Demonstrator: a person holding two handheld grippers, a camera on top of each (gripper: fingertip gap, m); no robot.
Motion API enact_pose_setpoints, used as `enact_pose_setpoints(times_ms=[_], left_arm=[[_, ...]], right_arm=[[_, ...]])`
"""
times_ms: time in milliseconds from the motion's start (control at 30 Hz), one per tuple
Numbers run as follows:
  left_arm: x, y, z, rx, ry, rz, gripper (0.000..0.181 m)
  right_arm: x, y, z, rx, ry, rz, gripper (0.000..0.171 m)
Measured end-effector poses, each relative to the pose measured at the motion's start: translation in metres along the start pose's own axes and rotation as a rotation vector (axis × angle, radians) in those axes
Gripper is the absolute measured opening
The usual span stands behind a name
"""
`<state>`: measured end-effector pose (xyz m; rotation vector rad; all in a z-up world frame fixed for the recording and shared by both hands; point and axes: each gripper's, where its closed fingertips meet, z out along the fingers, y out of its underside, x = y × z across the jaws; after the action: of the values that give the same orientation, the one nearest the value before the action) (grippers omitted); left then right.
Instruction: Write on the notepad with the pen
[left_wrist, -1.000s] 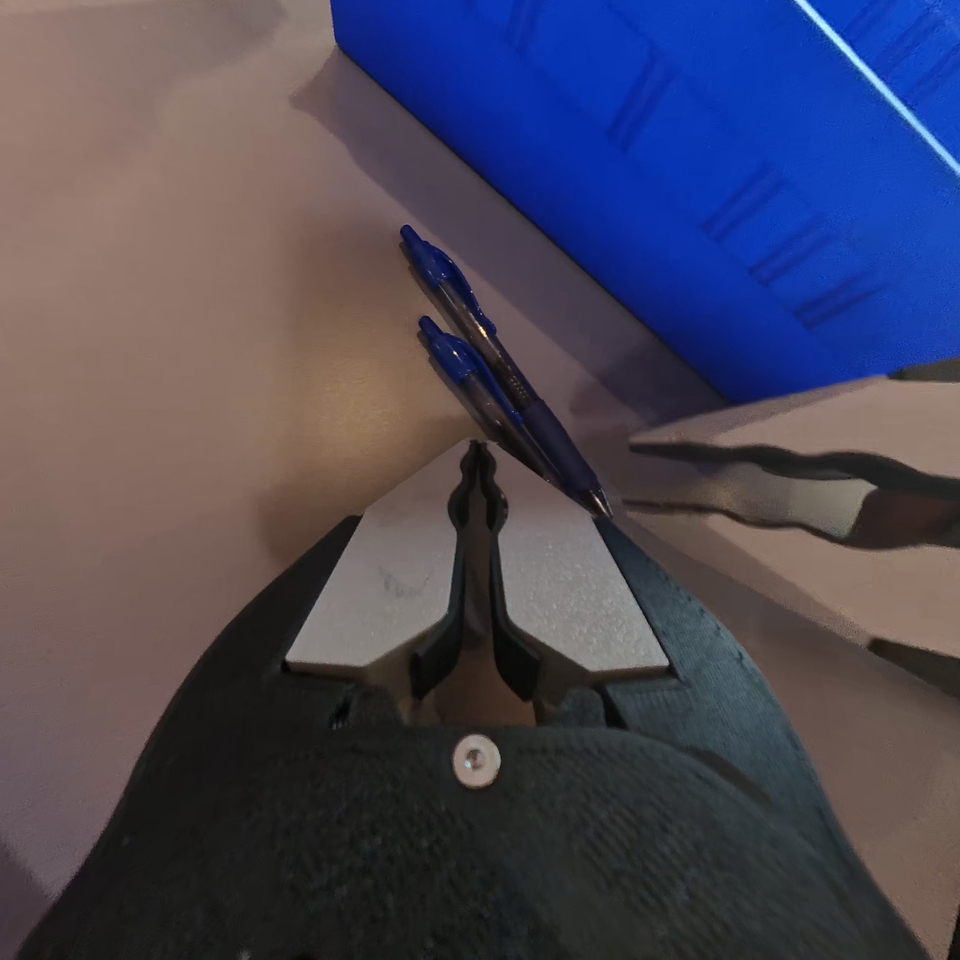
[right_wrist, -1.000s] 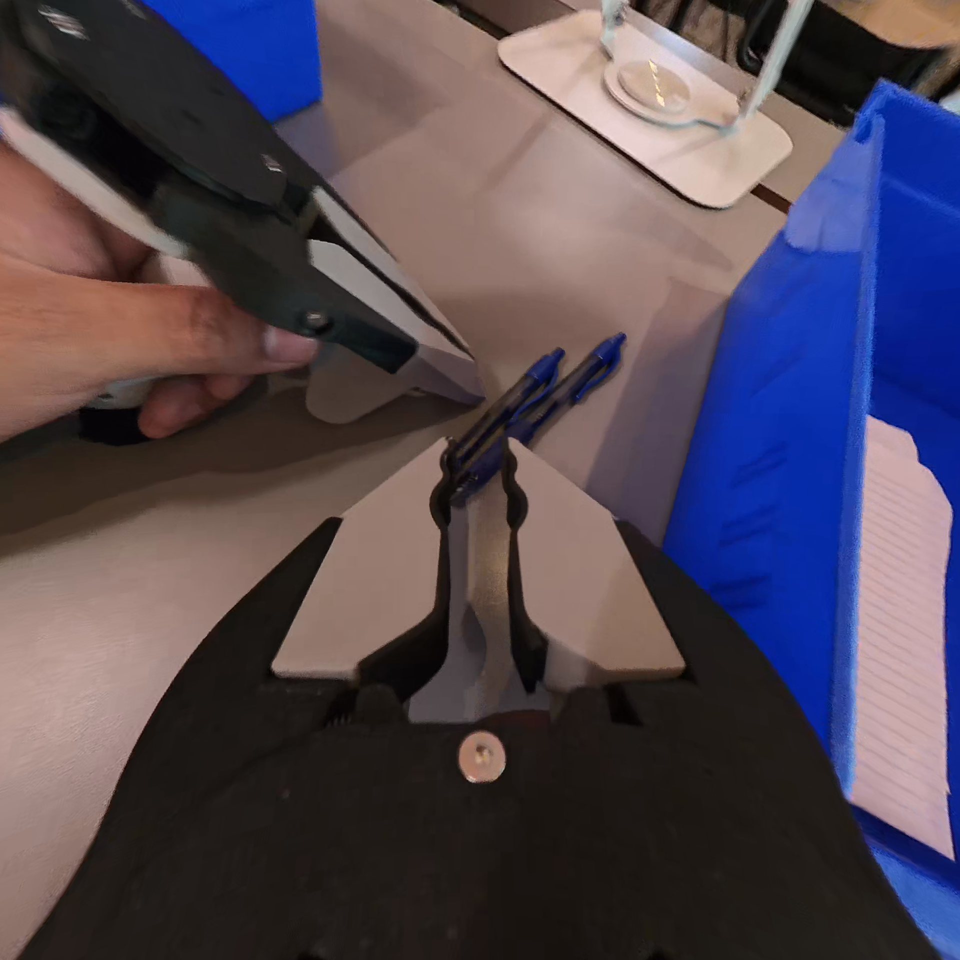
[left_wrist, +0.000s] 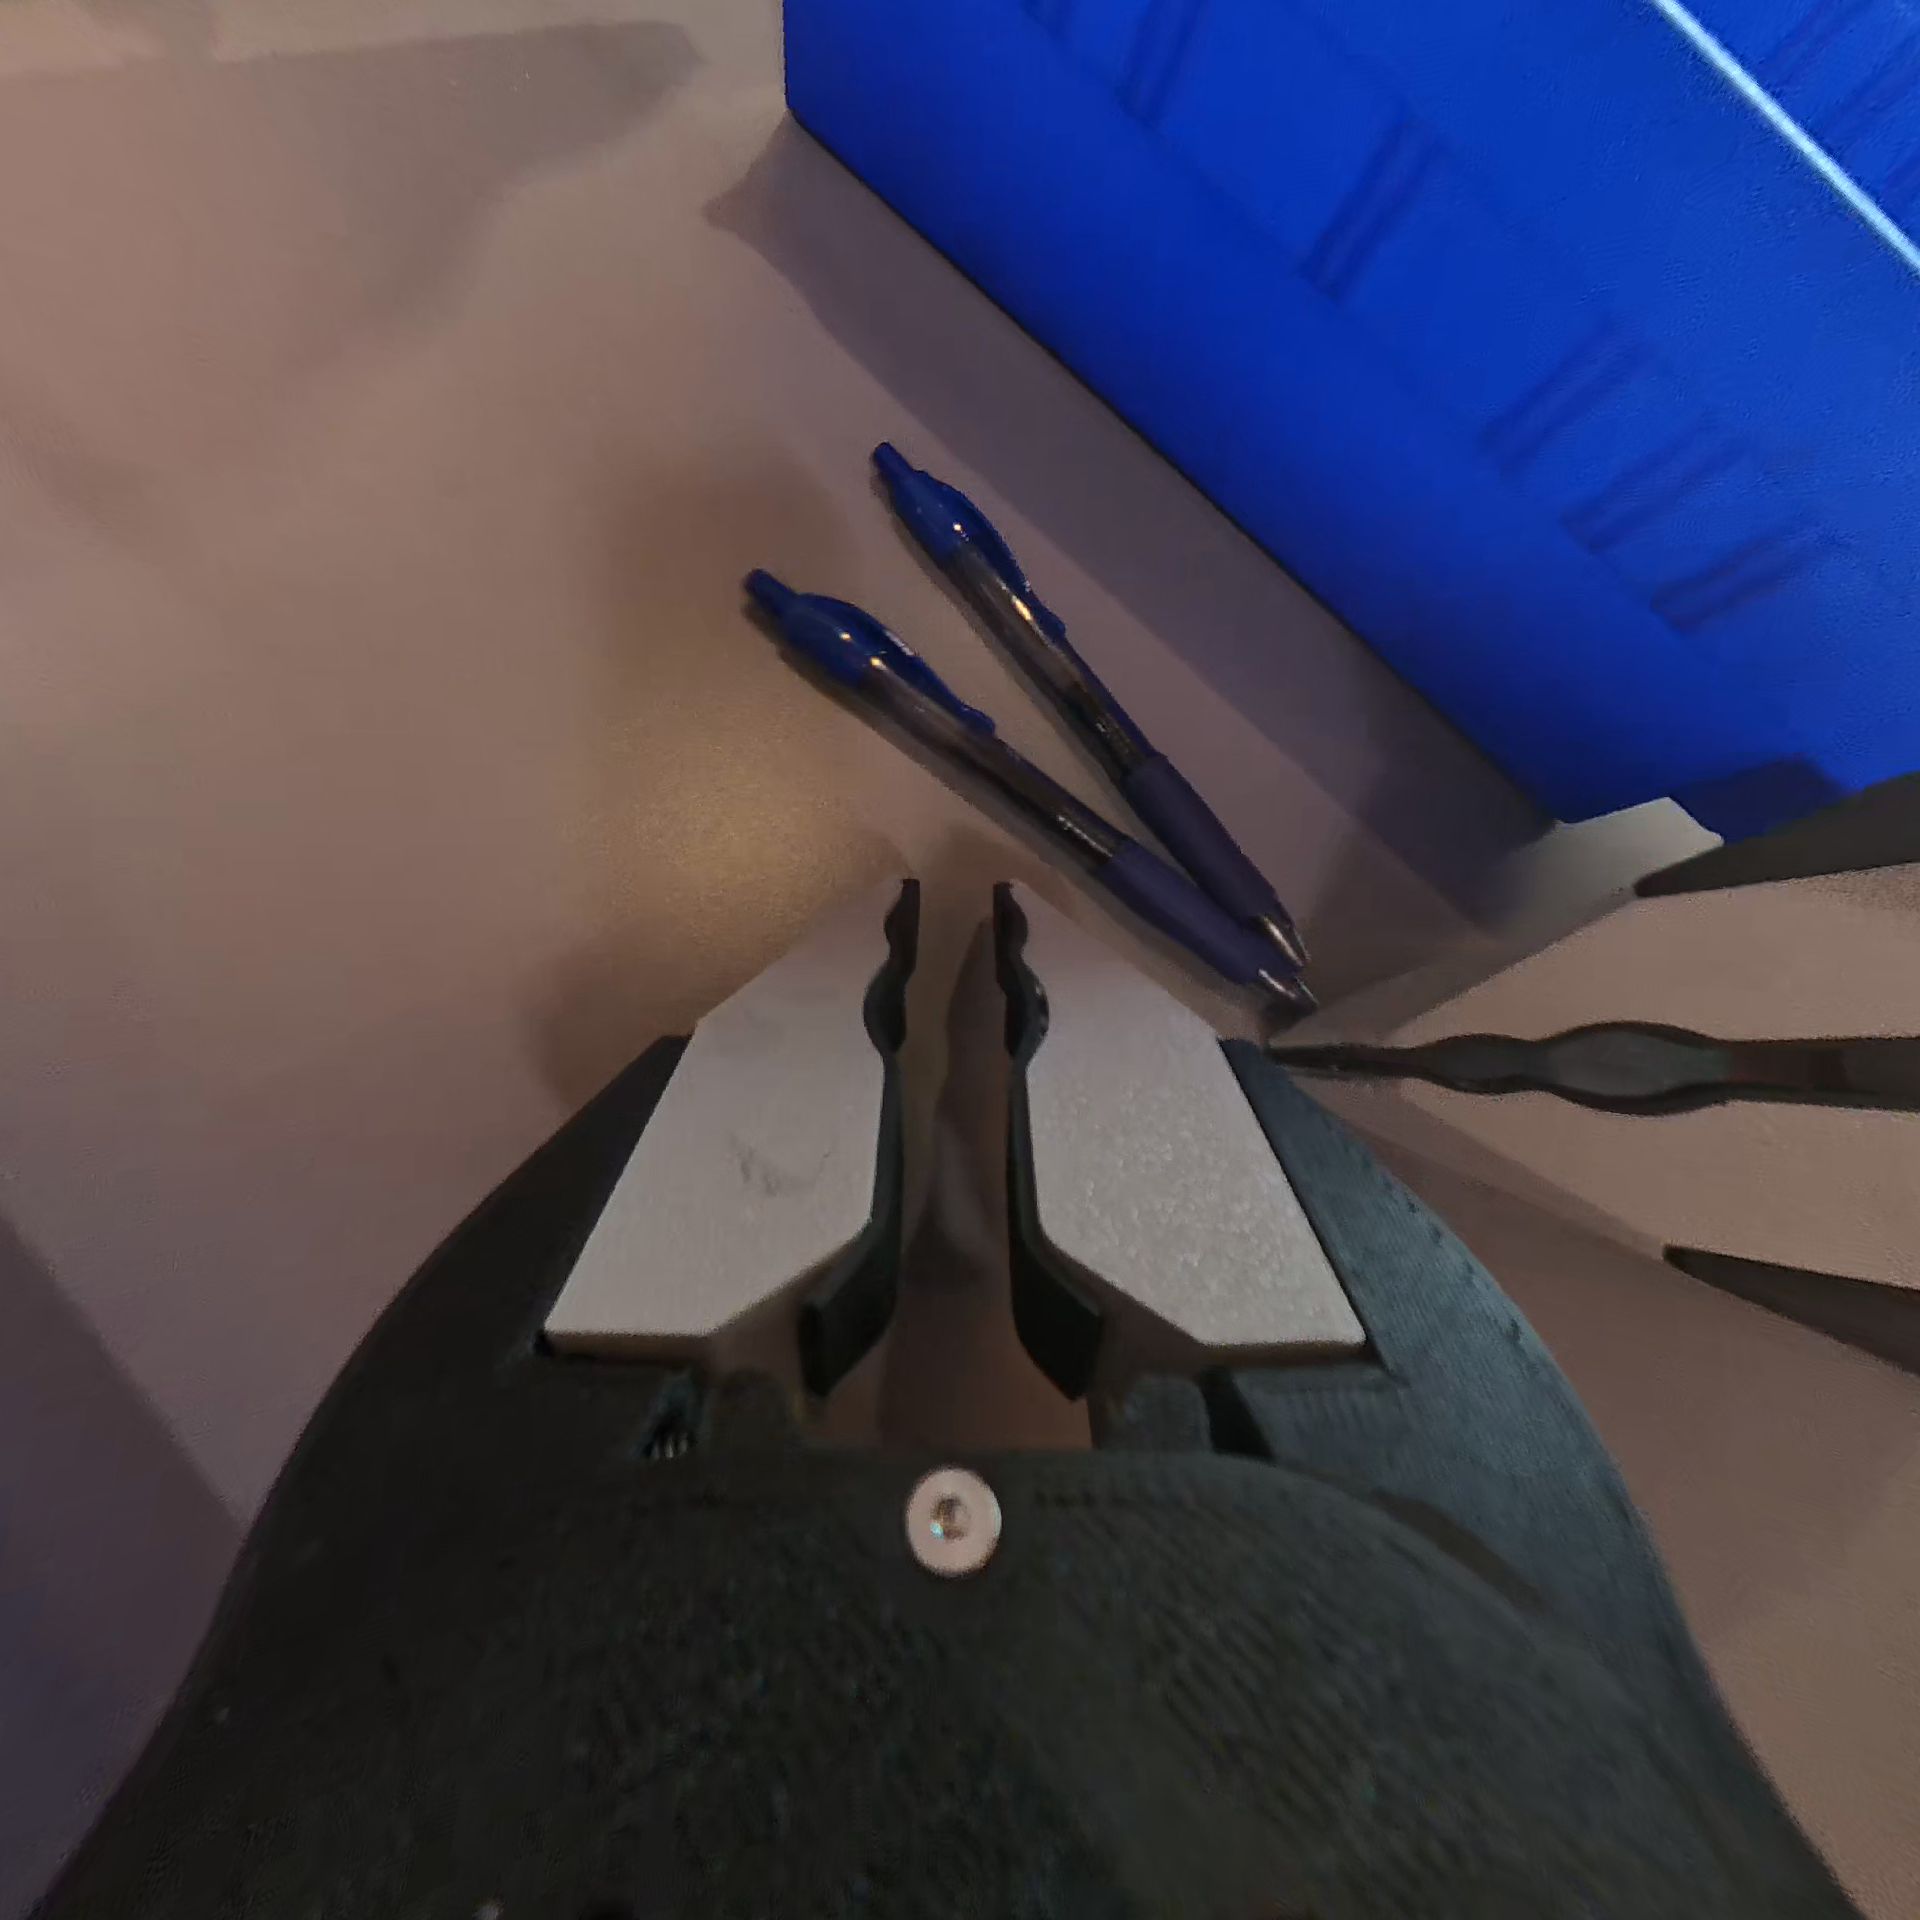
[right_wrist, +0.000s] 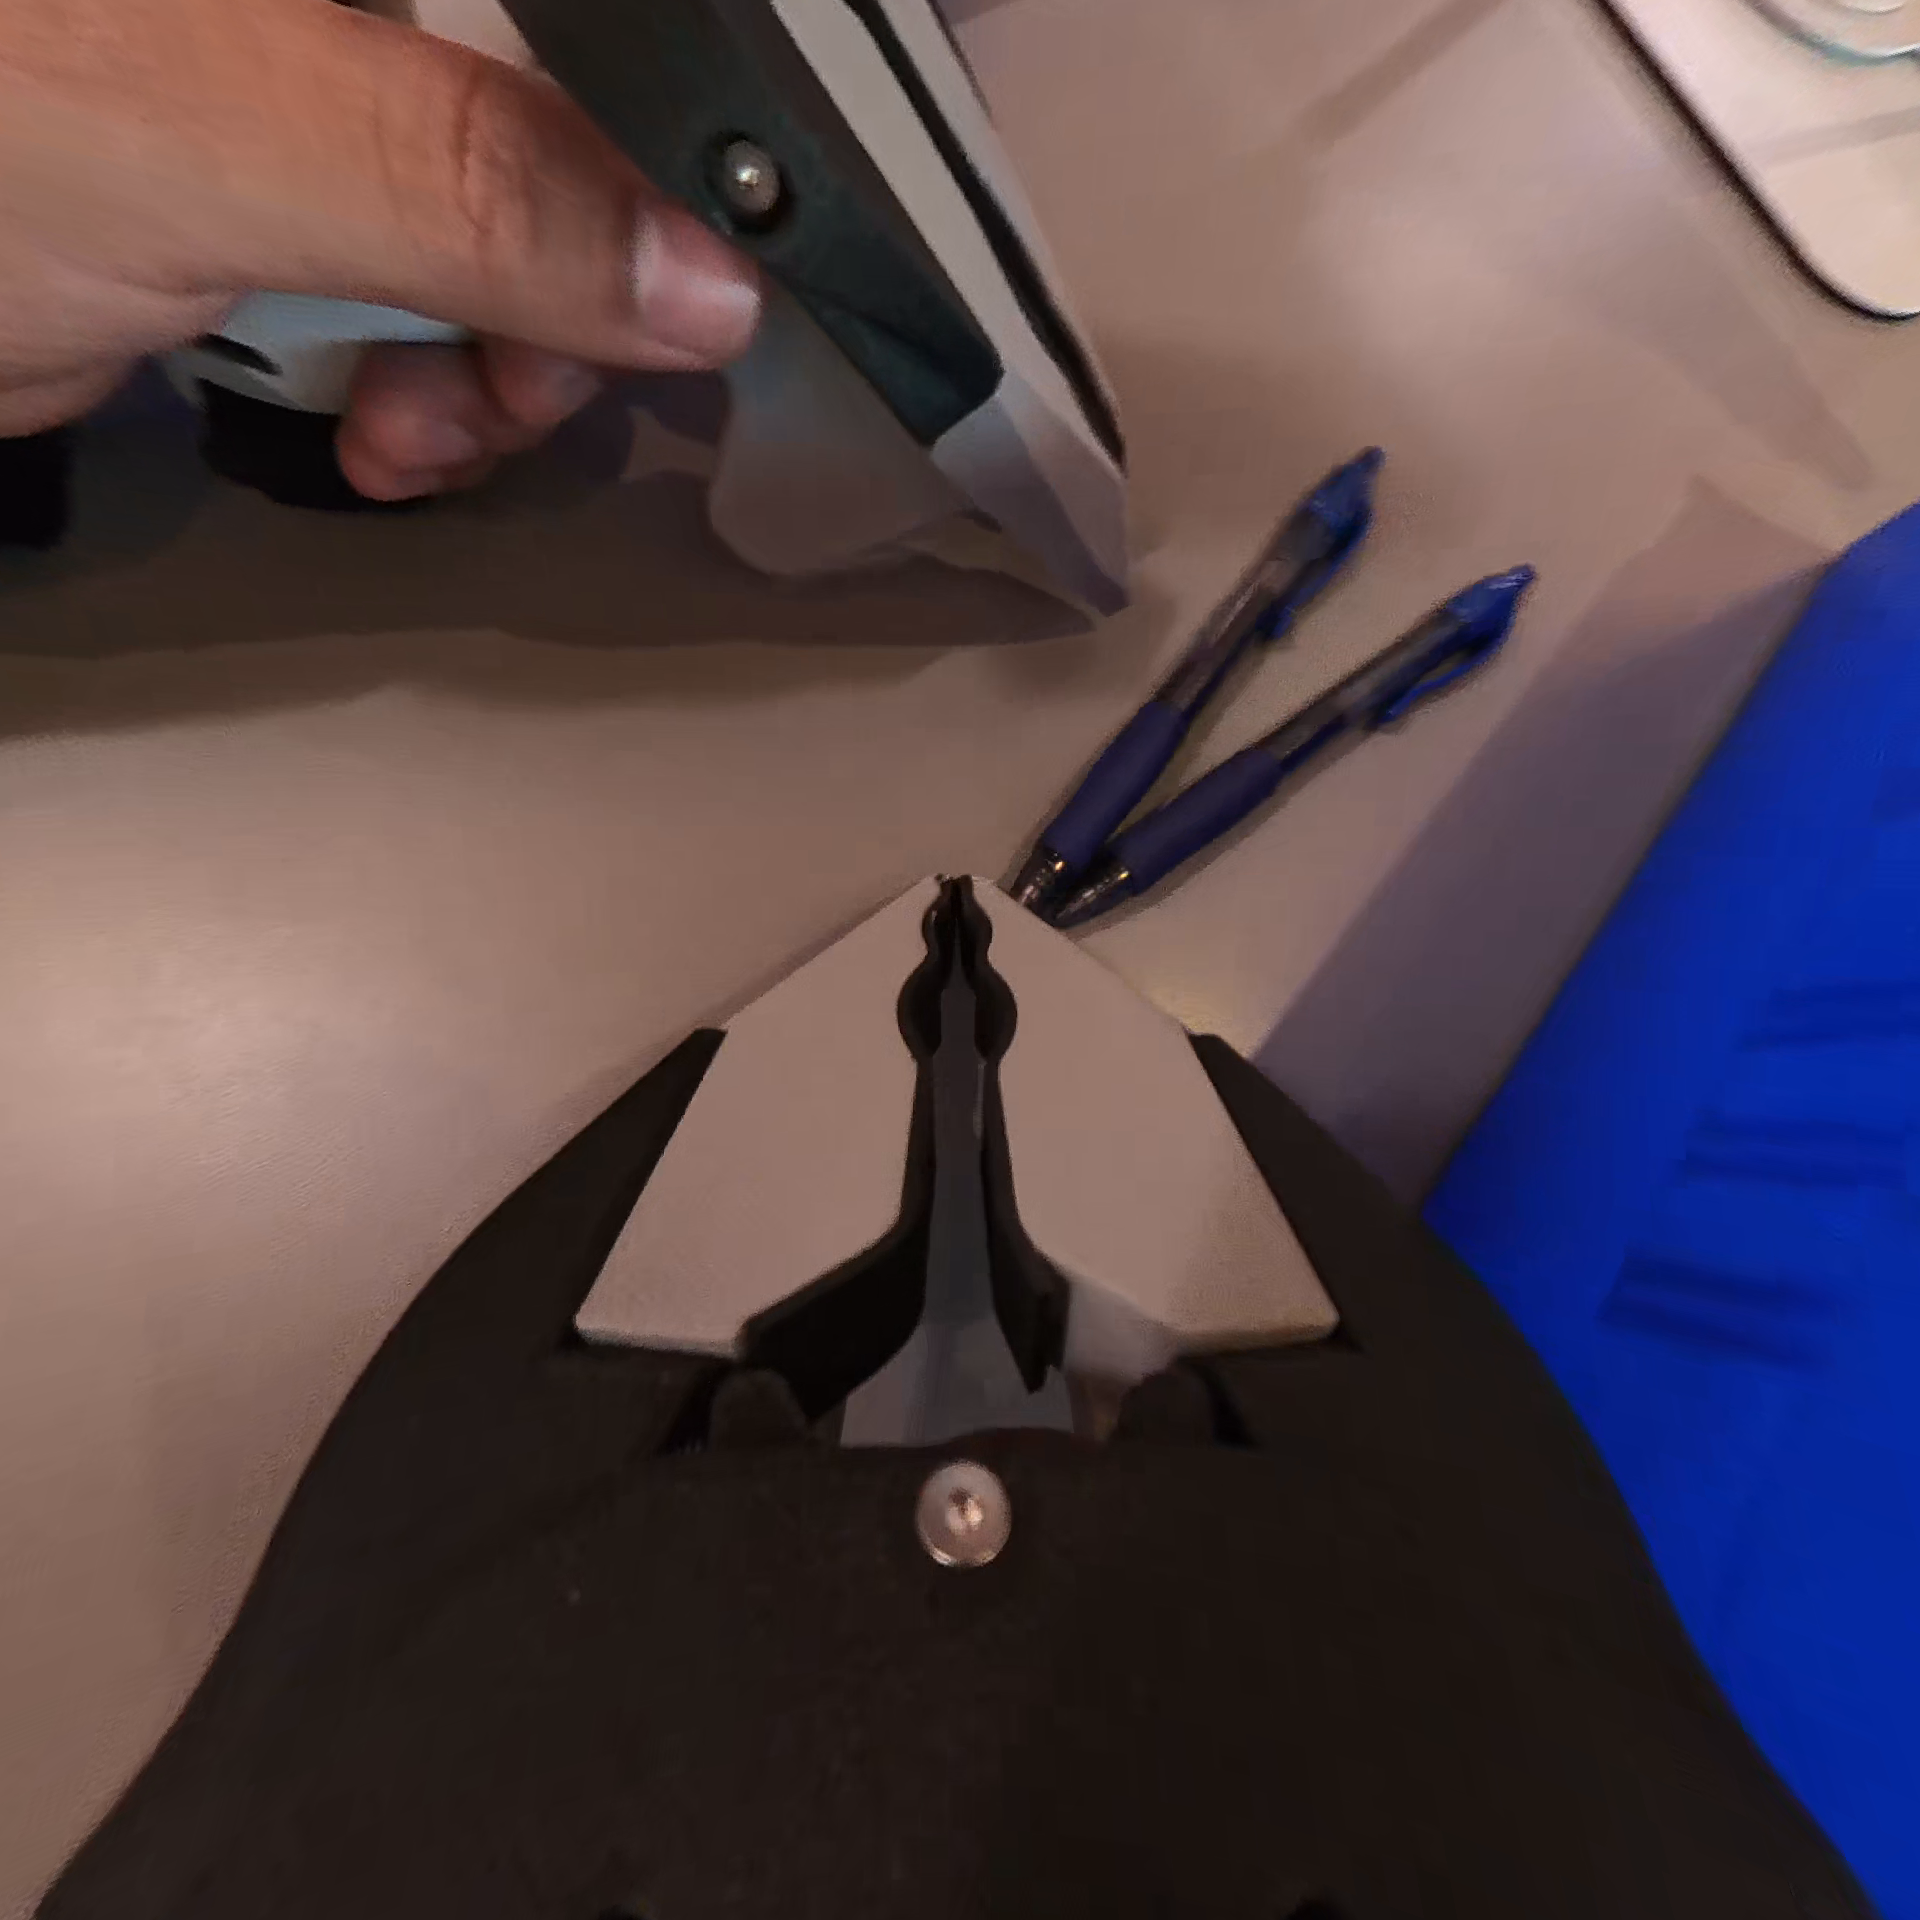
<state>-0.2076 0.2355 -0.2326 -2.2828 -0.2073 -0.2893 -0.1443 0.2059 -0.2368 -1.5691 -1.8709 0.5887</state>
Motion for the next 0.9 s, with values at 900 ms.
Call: enact_pose_setpoints(times_ms=[900], left_arm=[[0.002,-0.020,0.024,0.010,-0.013,-0.021,0.000]], right_arm=[[0.045,-0.052,-0.030,0.323,0.238,0.099,0.006]])
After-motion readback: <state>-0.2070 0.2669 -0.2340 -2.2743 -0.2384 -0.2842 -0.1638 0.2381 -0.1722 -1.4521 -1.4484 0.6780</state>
